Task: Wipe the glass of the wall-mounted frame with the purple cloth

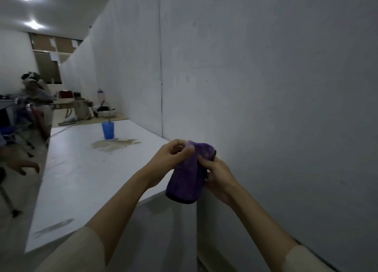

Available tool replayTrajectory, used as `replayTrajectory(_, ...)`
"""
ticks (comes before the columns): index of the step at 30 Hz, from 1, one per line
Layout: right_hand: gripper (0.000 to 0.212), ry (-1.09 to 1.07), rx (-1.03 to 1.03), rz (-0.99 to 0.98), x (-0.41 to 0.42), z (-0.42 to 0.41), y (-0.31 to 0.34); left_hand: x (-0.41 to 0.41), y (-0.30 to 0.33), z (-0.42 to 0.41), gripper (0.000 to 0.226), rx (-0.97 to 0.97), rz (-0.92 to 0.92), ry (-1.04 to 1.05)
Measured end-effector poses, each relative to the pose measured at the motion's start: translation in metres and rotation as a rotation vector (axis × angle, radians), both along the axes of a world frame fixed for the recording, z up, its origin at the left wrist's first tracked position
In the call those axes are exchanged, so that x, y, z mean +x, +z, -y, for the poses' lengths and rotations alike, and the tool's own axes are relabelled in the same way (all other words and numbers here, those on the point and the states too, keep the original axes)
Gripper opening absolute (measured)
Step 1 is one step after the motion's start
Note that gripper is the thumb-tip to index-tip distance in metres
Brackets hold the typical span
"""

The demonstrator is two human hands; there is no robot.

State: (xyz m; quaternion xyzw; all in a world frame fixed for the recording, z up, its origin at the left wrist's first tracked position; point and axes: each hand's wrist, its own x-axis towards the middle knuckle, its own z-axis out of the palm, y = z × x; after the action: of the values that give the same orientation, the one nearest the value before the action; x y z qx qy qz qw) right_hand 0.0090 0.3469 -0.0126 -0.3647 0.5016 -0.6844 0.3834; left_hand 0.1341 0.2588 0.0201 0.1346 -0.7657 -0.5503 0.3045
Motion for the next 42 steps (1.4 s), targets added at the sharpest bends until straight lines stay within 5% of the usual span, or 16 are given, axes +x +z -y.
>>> replayTrajectory(8,0.029,0.0,0.099,0.141,-0.035,0.087,-0.037,-0.004,-0.008,0.093,0.017,0.003,0.076,0.254)
replayTrajectory(15,0.025,-0.089,0.293,-0.09,-0.109,0.142,-0.032,-0.056,-0.06,0.146,0.024,0.144,0.161,0.354)
replayTrajectory(21,0.071,-0.196,0.368,-0.595,-0.141,0.196,-0.037,-0.102,-0.095,0.187,0.035,0.314,0.208,0.451)
replayTrajectory(24,0.075,-0.286,0.272,-0.864,-0.138,0.215,-0.063,-0.111,-0.116,0.202,0.051,0.195,0.319,0.565)
replayTrajectory(27,0.06,-0.389,0.391,-1.282,-0.132,0.223,-0.09,-0.116,-0.129,0.207,0.055,-0.12,0.469,0.669)
replayTrajectory(30,0.022,-0.539,0.406,-1.557,-0.128,0.222,-0.101,-0.121,-0.134,0.206,0.051,-0.408,0.628,0.71)
replayTrajectory(36,0.067,-0.218,0.661,-1.442,-0.139,0.206,-0.109,-0.117,-0.14,0.202,0.041,-0.565,0.916,0.764)
replayTrajectory(39,0.068,-0.137,0.707,-1.424,-0.137,0.2,-0.105,-0.116,-0.137,0.197,0.039,-0.549,0.948,0.734)
replayTrajectory(42,0.059,-0.249,0.534,-1.278,-0.125,0.183,-0.09,-0.109,-0.132,0.188,0.041,-0.52,0.845,0.728)
